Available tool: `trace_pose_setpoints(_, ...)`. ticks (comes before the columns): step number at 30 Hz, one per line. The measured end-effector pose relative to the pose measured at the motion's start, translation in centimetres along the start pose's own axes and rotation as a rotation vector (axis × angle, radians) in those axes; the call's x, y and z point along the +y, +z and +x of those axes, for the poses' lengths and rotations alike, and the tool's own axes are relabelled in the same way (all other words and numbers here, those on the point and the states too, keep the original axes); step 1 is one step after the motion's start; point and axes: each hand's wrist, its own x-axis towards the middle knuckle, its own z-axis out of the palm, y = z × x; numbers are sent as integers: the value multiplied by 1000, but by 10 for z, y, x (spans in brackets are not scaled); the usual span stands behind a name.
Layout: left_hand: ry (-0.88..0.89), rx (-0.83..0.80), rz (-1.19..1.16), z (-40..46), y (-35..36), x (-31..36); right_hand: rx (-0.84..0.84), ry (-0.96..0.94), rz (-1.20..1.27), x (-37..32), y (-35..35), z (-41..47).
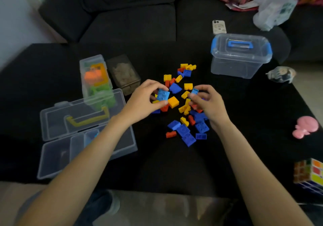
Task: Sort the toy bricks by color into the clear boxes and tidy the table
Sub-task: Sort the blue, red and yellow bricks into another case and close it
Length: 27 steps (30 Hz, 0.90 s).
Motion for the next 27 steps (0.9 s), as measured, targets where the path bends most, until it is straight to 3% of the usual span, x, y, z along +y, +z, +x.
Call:
trace_pose_setpoints(3, -42, 160, -108, -61, -16, 6, -92, -3, 73, -3, 25, -43)
trace_pose_setpoints(6, -210, 327, -227, -122, -35, -12, -232, -6, 94, -5, 64, -70)
trace_pose_setpoints(10, -339, 447, -192, -186, -61, -46, -482, 0, 115, -6, 124, -97)
trace_pose_setpoints(12, -358, 429, -103, -196, -70, -57, -539, -54, 28, -4, 149, -104)
trace_pose_setpoints(16, -333, 296, 112, -193, -77, -72, -429, -249, -419, 6, 188, -110)
trace_pose_setpoints(20, -278, 271, 208, -179, -81, -79, -372, -438, -661, 18, 209, -112)
trace_pose_setpoints(22, -231, 221, 226, -173, -82, -83, -392, -447, -817, 23, 214, -111)
trace_pose_setpoints(27, -214, 170, 225, -174, -85, -95, -378, -437, -787, 21, 213, -105)
